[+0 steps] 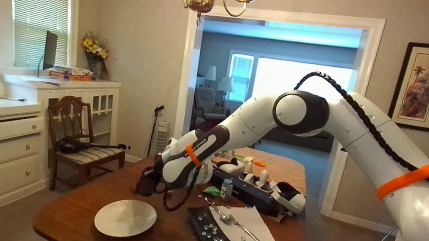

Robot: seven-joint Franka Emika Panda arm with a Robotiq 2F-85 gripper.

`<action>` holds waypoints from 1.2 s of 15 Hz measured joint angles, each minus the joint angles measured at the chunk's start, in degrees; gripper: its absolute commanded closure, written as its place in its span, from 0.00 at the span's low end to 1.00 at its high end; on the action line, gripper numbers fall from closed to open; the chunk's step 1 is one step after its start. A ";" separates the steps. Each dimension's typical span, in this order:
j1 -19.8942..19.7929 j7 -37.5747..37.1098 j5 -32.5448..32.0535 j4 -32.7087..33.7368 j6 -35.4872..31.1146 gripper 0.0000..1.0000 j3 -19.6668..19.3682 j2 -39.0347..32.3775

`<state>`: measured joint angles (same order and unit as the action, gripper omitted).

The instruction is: Put the black cup on the white plate

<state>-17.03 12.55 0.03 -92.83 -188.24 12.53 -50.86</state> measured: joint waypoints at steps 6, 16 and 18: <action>-4.16 6.98 -5.75 -0.17 3.41 0.97 8.55 0.87; -6.74 13.93 -8.34 -6.73 10.52 0.97 11.12 4.35; -6.18 13.93 -8.35 -8.73 10.80 0.97 10.05 5.28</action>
<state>-23.21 26.49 -8.31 -101.56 -177.43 22.58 -45.58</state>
